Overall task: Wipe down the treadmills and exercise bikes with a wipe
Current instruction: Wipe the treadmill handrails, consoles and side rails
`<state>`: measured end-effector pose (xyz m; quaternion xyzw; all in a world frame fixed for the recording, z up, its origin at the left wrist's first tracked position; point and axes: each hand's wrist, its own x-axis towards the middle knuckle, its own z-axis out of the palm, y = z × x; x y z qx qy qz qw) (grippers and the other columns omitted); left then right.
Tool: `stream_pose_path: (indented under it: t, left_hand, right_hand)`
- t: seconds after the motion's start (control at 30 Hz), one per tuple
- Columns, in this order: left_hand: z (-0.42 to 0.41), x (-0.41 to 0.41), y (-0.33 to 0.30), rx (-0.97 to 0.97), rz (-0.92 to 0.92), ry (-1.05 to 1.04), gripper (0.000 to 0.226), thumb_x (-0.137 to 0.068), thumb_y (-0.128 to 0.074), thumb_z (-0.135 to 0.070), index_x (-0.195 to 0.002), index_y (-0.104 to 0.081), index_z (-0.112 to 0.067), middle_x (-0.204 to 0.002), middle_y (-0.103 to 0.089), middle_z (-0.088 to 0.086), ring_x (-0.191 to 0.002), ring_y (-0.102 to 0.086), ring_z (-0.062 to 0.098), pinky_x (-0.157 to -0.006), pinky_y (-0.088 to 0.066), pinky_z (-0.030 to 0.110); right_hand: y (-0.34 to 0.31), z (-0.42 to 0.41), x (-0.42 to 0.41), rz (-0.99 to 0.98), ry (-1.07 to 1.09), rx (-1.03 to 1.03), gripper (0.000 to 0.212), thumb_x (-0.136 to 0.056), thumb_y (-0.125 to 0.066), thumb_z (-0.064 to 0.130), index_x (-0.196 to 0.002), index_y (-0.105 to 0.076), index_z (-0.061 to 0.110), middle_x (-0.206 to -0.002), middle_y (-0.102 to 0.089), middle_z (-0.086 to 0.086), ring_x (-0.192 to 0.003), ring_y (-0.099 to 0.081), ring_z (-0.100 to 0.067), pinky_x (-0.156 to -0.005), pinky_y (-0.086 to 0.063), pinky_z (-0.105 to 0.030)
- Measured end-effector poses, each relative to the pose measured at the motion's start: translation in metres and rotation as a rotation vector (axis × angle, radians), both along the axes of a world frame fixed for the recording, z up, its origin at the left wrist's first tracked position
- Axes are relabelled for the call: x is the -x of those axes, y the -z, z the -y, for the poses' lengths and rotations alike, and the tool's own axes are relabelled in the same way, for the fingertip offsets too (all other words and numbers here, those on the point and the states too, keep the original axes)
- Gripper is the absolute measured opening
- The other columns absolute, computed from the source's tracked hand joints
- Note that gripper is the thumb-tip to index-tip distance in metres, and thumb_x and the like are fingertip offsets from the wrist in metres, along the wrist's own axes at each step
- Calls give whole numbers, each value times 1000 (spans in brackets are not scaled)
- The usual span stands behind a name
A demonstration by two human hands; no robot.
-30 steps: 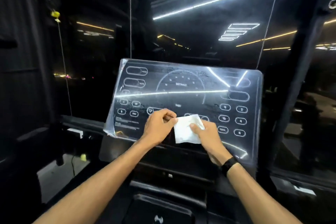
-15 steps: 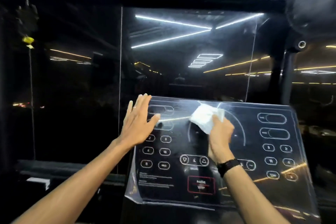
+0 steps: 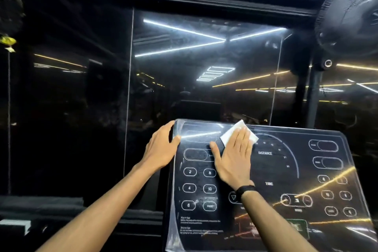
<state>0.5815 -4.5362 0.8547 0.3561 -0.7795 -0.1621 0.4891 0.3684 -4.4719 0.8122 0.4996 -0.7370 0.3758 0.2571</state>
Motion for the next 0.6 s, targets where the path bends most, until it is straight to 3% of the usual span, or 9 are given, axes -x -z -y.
stream_pose_path:
  t: [0.17, 0.3, 0.5, 0.6]
  left_hand:
    - [16, 1, -4, -72, -154, 44, 50, -95, -62, -24, -143, -51, -16, -136, -60, 3, -117, -60, 17, -104, -46, 36]
    - [24, 4, -9, -60, -184, 22, 44, -93, -66, -28, -136, -59, -19, -125, -66, -2, -100, -63, 15, -97, -51, 42]
    - [34, 6, -10, -20, -195, 58, 36, -95, -61, -26, -131, -63, -28, -118, -69, -8, -110, -62, 14, -97, -51, 45]
    - [34, 10, -12, -48, -179, 141, 37, -99, -52, -16, -134, -60, -28, -125, -66, -8, -117, -59, 11, -101, -48, 35]
  right_hand:
    - [-11, 14, -31, -160, -132, -71, 106, -85, 5, 83, -156, 16, 5, -163, 23, -15, -150, 28, -22, -123, 14, -43]
    - [-14, 23, -63, -313, -237, -141, 106, -85, 6, 83, -155, 17, 5, -162, 25, -14, -148, 30, -21, -124, 11, -45]
    - [-12, 34, -84, -462, -274, -171, 103, -89, 8, 78, -156, 7, 0, -164, 18, -16, -151, 23, -23, -125, 2, -47]
    - [-6, 28, -85, -481, -310, -173, 105, -88, 4, 80, -157, 6, 1, -165, 17, -15, -152, 21, -23, -125, 4, -46]
